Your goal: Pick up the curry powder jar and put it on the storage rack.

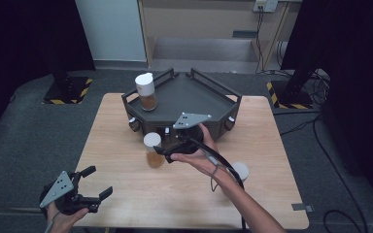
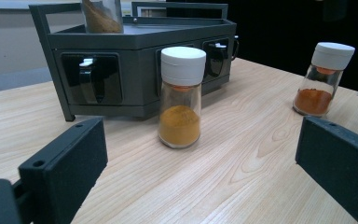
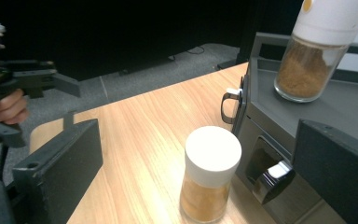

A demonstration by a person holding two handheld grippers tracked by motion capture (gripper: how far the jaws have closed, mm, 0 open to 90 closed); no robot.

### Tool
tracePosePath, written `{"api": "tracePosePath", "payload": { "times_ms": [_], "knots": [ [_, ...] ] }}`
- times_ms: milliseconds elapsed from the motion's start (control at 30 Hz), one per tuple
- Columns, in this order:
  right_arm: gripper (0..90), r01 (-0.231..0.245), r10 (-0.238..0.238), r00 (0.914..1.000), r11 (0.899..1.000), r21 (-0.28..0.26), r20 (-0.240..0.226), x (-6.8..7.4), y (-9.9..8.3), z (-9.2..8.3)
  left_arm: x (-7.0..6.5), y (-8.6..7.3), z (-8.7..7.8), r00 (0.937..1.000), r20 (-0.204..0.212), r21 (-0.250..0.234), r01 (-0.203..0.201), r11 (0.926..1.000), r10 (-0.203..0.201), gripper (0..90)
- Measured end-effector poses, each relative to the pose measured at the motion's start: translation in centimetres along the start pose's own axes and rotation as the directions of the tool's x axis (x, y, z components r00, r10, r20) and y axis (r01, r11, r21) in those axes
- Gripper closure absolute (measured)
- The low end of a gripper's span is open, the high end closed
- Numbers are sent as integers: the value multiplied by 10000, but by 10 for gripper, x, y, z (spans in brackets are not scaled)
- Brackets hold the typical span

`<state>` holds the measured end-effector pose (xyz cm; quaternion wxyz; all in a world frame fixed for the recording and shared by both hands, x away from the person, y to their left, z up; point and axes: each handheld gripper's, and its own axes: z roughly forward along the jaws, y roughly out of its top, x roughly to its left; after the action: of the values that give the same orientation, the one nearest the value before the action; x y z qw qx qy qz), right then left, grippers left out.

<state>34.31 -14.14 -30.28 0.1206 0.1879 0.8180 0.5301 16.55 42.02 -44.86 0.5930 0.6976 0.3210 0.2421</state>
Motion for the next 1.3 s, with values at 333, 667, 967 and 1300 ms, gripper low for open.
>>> {"api": "tracePosePath", "payload": {
  "times_ms": [333, 667, 967, 1300],
  "knots": [
    [24, -162, 160, 9999, 9988, 457, 51, -3, 2, 32, 0, 1, 1, 10000, -1, 70, -53, 10000, 53, 11],
    [31, -243, 222, 9995, 9937, 1098, 202, -5, 1, 62, 0, 1, 1, 10000, -8, 77, -76, 9999, 76, 11],
    [36, -447, 407, 9988, 9862, 1595, 281, -9, 0, 81, 0, 1, 1, 10000, 11, 92, -86, 9999, 86, 12],
    [56, -678, 619, 9974, 9776, 1993, 359, -15, -2, 98, 0, 1, 1, 10000, 14, 101, -89, 9999, 89, 12]
  ]
}}
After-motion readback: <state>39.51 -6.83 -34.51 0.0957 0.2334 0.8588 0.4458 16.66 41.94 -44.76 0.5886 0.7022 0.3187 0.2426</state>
